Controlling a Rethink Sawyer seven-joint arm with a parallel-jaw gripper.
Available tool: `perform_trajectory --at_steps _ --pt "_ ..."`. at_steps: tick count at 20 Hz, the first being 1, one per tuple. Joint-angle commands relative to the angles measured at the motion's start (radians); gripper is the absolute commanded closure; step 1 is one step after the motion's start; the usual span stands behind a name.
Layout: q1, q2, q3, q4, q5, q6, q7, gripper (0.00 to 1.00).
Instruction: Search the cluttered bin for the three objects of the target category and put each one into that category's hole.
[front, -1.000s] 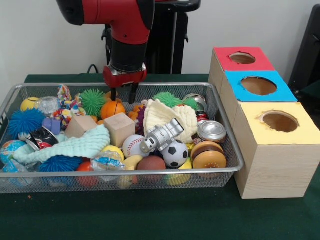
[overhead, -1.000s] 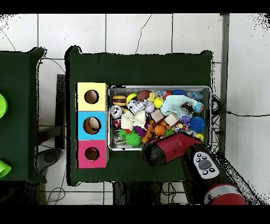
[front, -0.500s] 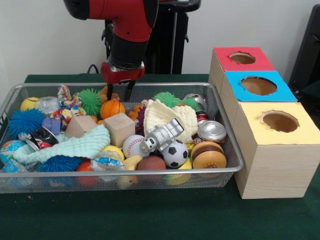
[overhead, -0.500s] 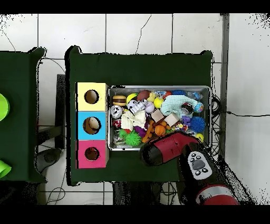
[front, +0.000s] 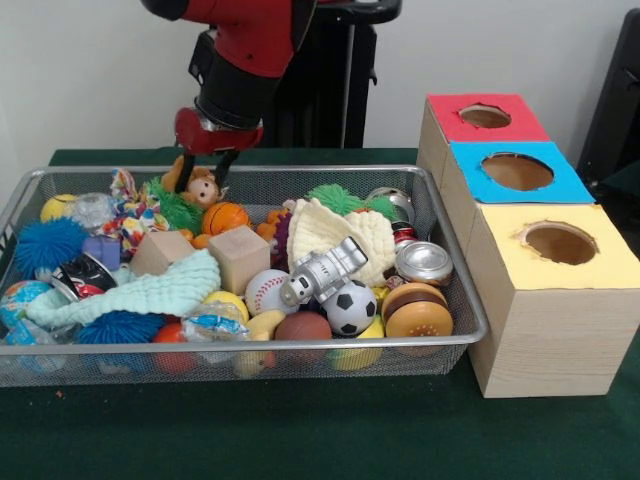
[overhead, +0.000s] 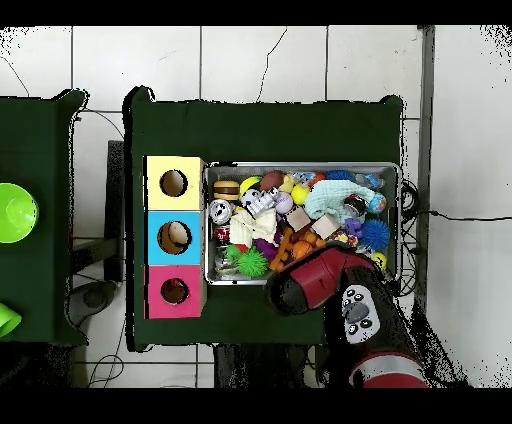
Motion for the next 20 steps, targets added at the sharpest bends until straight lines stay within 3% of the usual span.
perform_trajectory --at_steps 1,6,10,12,15,17,20 --pt "-0.035 0.018 -0.021 -0.072 -0.06 0.013 -0.017 1.0" --pt "-0.107 -0.002 0.033 -0.027 -0.003 0.006 -0.067 1.0" --pt "-0.113 -0.087 0.048 0.032 0.066 0.101 -0.117 1.0" --pt "-0.125 -0.201 0.076 0.117 0.168 0.202 -0.18 1.0" --pt "-0.167 -0.381 0.159 0.26 0.382 0.368 -0.239 1.0" --pt "-0.176 -0.474 0.195 0.321 0.508 0.461 -0.219 1.0" --pt "-0.187 -0.578 0.243 0.4 0.663 0.48 -0.154 1.0"
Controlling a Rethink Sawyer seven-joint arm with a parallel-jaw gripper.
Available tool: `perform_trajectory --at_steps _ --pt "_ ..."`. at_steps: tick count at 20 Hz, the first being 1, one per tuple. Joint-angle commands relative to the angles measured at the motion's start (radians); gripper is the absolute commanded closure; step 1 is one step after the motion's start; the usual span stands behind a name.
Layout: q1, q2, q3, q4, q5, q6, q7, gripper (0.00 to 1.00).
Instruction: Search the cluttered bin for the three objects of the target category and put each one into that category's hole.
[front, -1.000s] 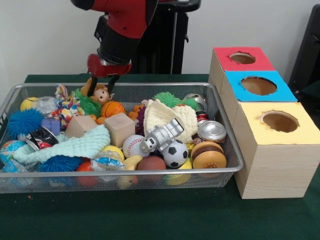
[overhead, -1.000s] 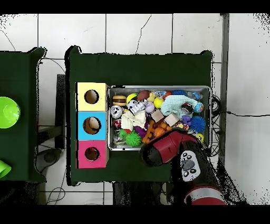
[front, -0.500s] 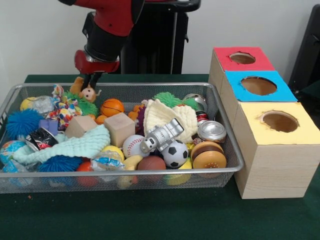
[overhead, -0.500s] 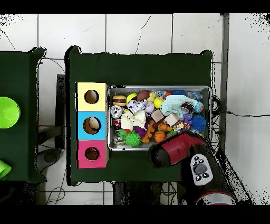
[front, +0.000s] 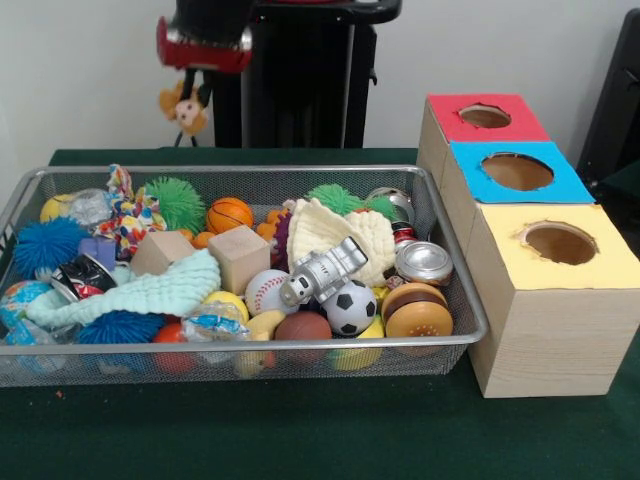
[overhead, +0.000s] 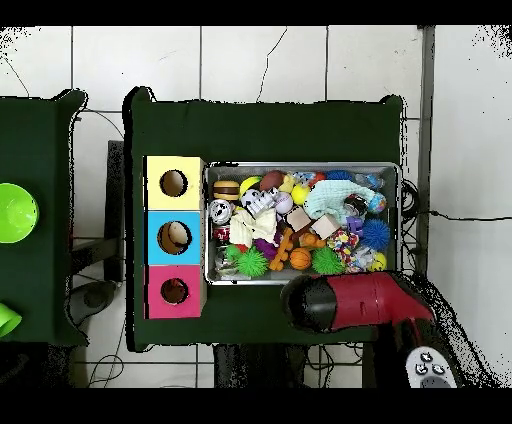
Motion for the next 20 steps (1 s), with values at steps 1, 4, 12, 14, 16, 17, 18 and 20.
perform_trajectory --at_steps 1,4,12,14,16,17,18,20 --pt "-0.025 -0.321 0.189 0.251 0.347 0.223 -0.125 1.0" --pt "-0.077 -0.384 0.27 0.408 0.547 -0.015 -0.062 1.0" --pt "-0.013 -0.535 0.386 0.694 0.938 -0.372 0.018 1.0" --pt "0.062 -0.508 0.346 0.661 0.878 -0.392 0.123 1.0" --pt "0.128 -0.469 0.29 0.627 0.822 -0.415 0.198 1.0" --pt "0.161 -0.452 0.258 0.613 0.8 -0.411 0.216 1.0" --pt "0.193 -0.418 0.218 0.591 0.772 -0.409 0.237 1.0" --pt "0.227 -0.355 0.175 0.571 0.748 -0.403 0.237 1.0"
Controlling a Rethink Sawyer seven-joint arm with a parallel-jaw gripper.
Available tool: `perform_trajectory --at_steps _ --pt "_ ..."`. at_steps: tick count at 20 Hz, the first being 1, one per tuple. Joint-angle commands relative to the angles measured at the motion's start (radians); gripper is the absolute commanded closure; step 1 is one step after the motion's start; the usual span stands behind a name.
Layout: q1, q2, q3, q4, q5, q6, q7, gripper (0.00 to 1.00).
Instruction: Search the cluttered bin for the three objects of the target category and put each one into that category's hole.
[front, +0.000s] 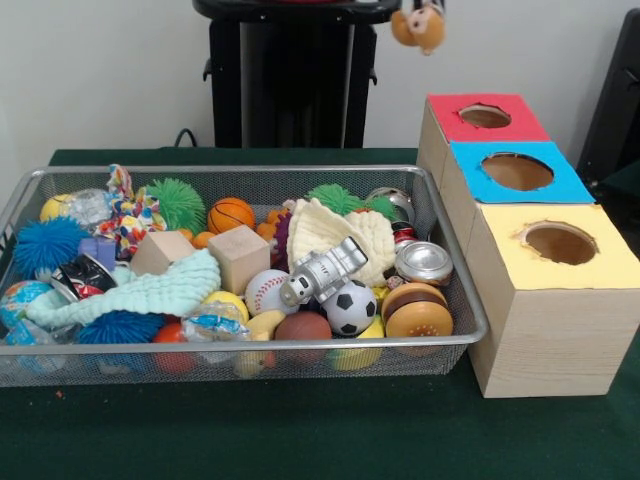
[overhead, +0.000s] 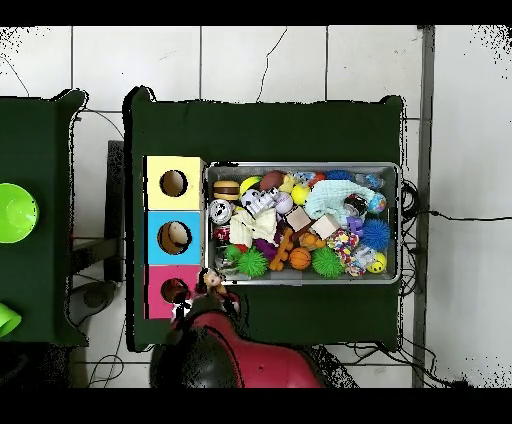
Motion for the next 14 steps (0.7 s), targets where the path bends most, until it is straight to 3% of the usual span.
perform_trajectory --at_steps 1,11,14 --pt "0.11 0.116 -0.08 0.05 -0.031 0.033 0.244 1.0" --pt "0.172 0.275 -0.165 0.042 -0.034 -0.097 0.228 1.0" --pt "0.172 0.304 -0.158 0.051 -0.025 -0.154 0.232 1.0"
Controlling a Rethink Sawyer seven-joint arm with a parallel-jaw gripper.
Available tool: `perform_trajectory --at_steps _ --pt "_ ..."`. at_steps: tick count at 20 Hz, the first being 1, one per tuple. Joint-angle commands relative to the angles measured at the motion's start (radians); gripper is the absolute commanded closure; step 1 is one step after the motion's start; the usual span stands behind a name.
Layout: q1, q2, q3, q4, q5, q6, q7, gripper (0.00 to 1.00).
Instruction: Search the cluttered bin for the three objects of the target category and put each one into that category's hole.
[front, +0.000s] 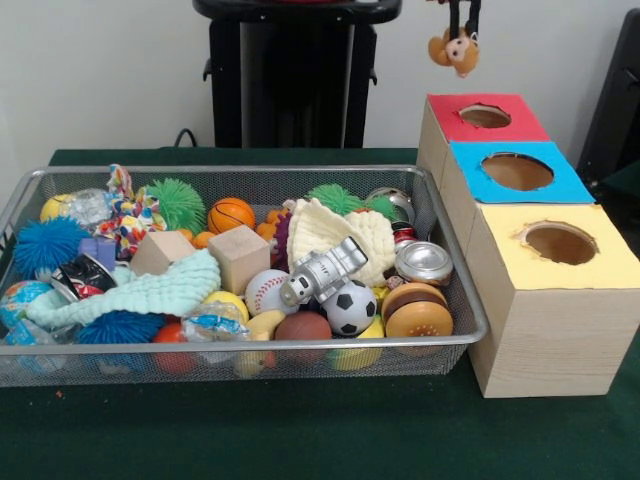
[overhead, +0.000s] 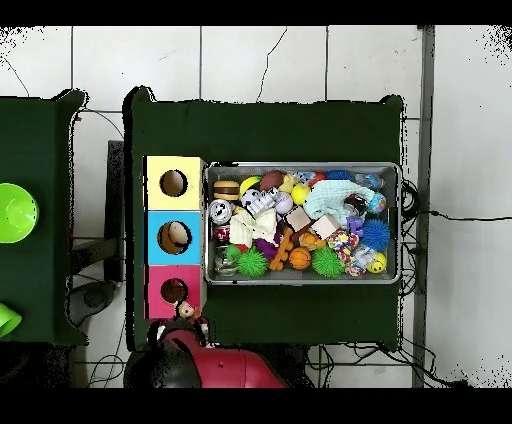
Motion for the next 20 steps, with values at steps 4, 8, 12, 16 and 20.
perform_trajectory --at_steps 4,8,12,16,20 --pt "-0.004 0.151 -0.006 0.041 0.026 -0.21 0.275 1.0" --pt "0.071 0.13 -0.009 0.004 0.096 -0.197 0.326 1.0" --pt "0.186 0.089 -0.12 -0.11 0.148 -0.045 0.318 1.0" --pt "0.203 0.112 -0.118 -0.118 0.168 -0.075 0.314 1.0" --pt "0.177 0.201 -0.094 -0.088 0.131 -0.22 0.287 1.0"
